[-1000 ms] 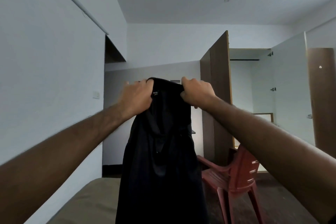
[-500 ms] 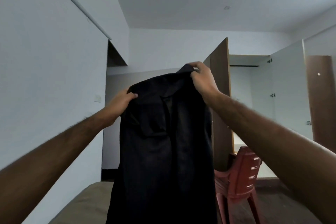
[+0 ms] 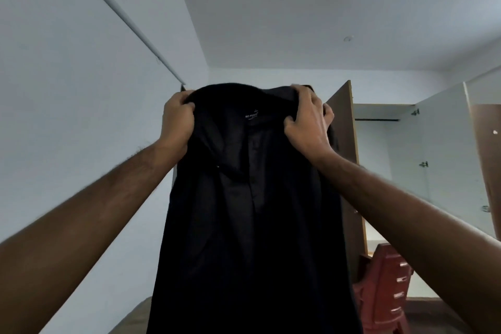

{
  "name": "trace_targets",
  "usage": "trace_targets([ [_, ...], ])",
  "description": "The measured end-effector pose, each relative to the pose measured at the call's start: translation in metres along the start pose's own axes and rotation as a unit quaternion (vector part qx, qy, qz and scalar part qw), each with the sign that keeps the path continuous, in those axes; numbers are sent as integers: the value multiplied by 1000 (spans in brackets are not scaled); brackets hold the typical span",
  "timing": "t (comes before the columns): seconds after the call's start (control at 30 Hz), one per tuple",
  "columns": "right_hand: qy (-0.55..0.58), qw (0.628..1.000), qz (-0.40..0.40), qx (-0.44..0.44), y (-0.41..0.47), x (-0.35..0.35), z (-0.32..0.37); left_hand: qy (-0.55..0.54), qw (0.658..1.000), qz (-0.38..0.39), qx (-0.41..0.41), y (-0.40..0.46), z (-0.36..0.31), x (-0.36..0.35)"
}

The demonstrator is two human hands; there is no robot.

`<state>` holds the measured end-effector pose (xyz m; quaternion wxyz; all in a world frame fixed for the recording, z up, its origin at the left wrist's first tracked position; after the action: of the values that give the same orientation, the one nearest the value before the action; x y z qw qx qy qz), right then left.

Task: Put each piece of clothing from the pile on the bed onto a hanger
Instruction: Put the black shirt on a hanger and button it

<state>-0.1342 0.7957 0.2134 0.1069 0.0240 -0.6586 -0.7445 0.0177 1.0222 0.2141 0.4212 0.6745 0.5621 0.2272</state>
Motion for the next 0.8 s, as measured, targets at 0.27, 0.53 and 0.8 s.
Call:
trace_targets([
  [0.27, -51, 994, -70, 69, -6, 4, 20, -141, 981, 69, -114, -43, 34, 16],
  [0.53, -214, 965, 73, 136, -24, -38, -1, 93, 928, 356, 61, -114, 120, -40],
  [0.8, -256, 960, -16, 109, -15, 15, -23, 210, 949, 236, -22, -80, 93, -20],
])
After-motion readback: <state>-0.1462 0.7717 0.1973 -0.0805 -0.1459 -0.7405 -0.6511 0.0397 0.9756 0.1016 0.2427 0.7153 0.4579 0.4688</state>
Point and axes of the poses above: each hand's wrist, its own y-axis towards the middle knuckle, its own x-axis out of the back of the hand, z = x × y, the point moved 6 cm from there along y, towards the middle knuckle, and after that the axes turned 3 degrees about z, right-handed, at the moved point
